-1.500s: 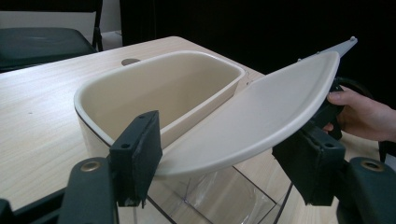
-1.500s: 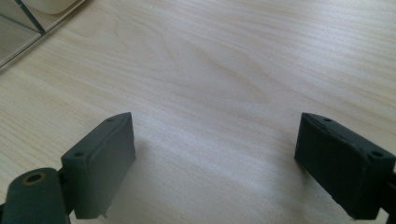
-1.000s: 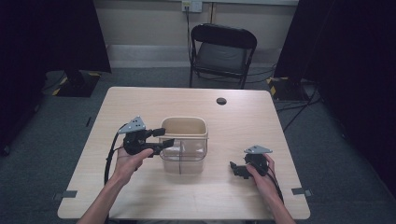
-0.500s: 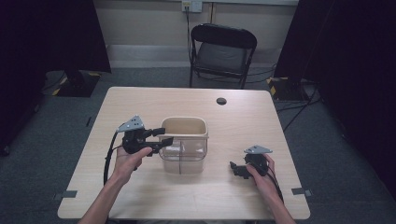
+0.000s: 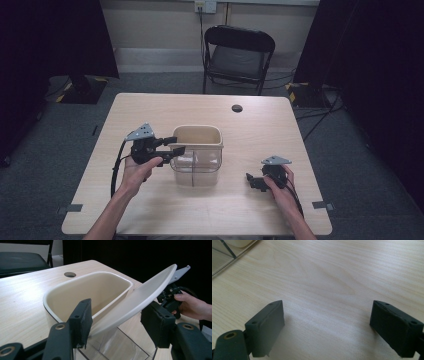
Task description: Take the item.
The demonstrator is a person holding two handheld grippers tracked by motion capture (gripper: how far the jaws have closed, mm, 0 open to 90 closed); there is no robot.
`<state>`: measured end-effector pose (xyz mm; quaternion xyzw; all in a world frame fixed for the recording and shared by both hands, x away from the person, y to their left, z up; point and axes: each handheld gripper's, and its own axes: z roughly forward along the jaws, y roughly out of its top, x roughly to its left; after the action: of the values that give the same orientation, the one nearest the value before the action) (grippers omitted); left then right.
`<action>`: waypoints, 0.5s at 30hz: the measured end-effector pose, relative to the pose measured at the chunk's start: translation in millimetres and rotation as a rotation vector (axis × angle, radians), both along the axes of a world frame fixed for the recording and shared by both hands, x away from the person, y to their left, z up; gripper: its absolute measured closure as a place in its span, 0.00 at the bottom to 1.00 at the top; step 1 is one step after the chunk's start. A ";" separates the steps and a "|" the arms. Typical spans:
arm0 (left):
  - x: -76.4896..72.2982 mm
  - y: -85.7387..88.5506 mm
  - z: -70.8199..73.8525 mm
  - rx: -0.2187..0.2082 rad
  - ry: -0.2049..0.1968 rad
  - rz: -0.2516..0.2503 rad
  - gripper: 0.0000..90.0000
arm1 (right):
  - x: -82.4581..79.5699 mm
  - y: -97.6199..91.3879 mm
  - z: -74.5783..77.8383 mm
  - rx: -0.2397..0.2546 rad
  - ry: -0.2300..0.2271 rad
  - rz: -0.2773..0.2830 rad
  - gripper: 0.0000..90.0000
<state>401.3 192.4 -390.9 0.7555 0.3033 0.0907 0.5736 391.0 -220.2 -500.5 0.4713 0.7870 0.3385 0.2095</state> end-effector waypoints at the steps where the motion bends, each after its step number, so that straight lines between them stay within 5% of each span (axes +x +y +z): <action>1: 0.0 0.0 0.0 0.000 0.000 0.000 0.47 | 0.0 0.0 0.0 0.000 0.000 0.000 0.13; 15: 0.4 -0.4 -0.9 -0.004 -0.002 0.000 0.47 | 0.0 0.0 0.0 0.000 0.000 0.000 0.13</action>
<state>401.8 192.0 -391.7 0.7543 0.3030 0.0909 0.5753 391.0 -220.2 -500.5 0.4712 0.7870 0.3386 0.2096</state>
